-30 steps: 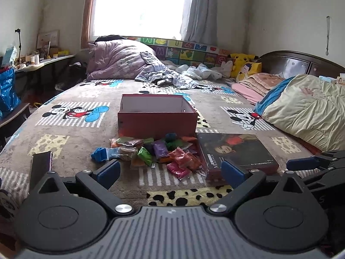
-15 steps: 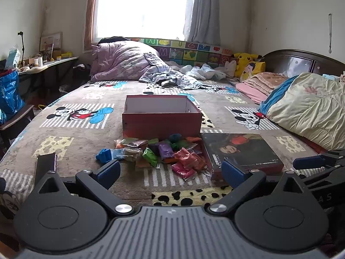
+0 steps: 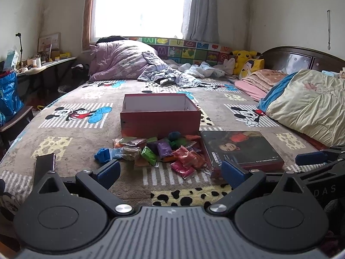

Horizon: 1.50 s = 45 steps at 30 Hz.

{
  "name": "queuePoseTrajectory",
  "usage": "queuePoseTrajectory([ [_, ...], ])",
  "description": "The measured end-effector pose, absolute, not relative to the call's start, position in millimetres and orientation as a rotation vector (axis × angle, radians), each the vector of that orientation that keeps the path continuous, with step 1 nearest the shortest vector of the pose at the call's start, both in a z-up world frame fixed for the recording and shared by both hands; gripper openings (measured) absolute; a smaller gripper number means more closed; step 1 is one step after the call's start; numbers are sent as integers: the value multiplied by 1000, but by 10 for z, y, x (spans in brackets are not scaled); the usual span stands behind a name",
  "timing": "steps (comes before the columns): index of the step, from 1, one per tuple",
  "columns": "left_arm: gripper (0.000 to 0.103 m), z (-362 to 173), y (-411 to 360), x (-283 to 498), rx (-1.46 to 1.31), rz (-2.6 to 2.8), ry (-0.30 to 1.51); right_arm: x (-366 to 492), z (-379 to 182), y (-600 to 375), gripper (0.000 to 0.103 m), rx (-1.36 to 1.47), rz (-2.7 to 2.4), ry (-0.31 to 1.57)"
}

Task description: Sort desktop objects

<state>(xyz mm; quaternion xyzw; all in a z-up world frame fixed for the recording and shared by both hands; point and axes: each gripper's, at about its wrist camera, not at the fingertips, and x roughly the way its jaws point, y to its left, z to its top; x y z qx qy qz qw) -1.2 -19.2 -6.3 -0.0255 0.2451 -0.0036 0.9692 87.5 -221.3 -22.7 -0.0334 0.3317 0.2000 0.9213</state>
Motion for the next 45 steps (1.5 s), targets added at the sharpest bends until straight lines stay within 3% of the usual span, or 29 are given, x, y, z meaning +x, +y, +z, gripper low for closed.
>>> queuePoseTrajectory([
  [31,100,-105,-166,54,-63,-21,462,950,-221,-2253,103,-42,456,652],
  [45,100,-294,-183,429,-17,-78,402,1355,-411,-2290,103,18,457,628],
])
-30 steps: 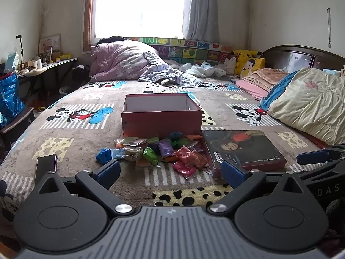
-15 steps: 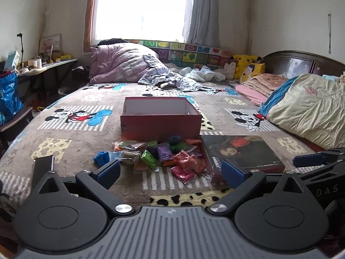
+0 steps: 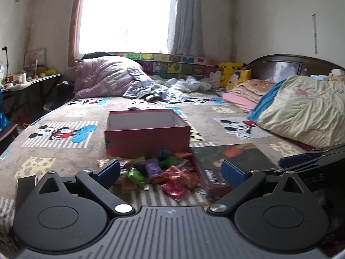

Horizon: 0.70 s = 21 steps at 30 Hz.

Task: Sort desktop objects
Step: 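Move left tool down to the brown clay bag while right tool approaches the pink bag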

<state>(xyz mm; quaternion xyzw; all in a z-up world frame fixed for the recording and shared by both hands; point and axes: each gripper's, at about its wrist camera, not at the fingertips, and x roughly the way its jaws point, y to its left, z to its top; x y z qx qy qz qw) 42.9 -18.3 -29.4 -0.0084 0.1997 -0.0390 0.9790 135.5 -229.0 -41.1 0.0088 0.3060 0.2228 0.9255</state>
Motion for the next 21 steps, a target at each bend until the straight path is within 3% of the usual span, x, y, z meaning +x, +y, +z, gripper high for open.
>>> queuePoseTrajectory([
  [7,100,-500,22,834,-37,-66,503,1602,-527,-2299,103,13,456,549],
  [21,100,-956,422,1562,-119,12,578,2116,-837,-2042,103,-87,490,590],
])
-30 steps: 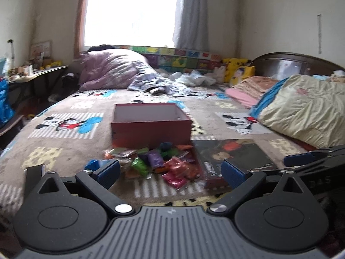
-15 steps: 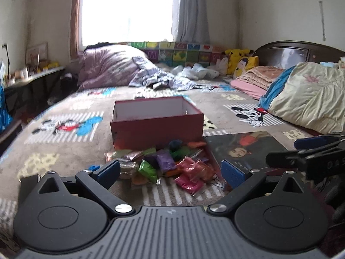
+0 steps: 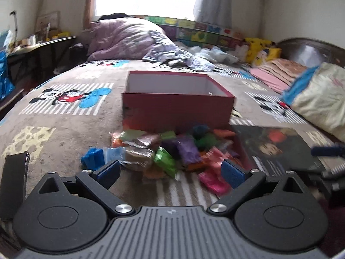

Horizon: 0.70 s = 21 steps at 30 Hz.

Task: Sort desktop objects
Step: 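Move left tool down to the brown clay bag while right tool approaches the pink bag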

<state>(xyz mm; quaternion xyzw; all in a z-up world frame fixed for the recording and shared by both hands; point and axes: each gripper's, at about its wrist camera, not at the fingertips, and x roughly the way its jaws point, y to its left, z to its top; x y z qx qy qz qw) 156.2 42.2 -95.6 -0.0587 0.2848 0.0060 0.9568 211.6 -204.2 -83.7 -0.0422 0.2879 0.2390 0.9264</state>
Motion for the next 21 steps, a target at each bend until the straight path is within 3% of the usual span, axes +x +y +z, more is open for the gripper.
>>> queuePoseTrajectory([
  [21,100,-1422,796,2328,-209,38,522,2665,-1235,-1729,103,-113,506,683],
])
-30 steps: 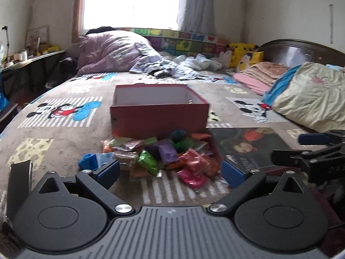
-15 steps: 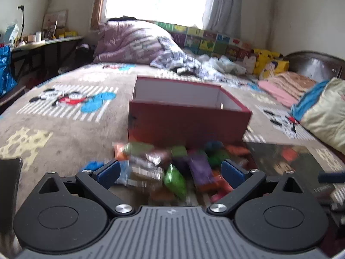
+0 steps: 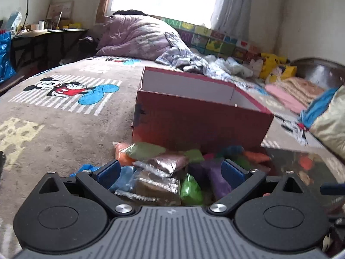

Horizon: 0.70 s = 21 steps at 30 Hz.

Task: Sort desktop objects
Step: 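Move left tool down to the brown clay bag while right tool approaches the pink bag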

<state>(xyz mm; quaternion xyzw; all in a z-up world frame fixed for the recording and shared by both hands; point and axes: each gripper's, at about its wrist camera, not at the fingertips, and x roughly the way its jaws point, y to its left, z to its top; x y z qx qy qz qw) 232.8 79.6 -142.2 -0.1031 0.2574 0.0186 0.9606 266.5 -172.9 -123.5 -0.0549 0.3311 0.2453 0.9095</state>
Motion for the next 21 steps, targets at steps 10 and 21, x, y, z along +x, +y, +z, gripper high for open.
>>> queuePoseTrajectory([
  [10,71,-1481,638,2641,-1,-15,539,2839,-1356,-1614,102,-157,548,671],
  [21,45,-1610,532,2785,208,-26,578,2993,-1481,-1418,76,-234,596,656],
])
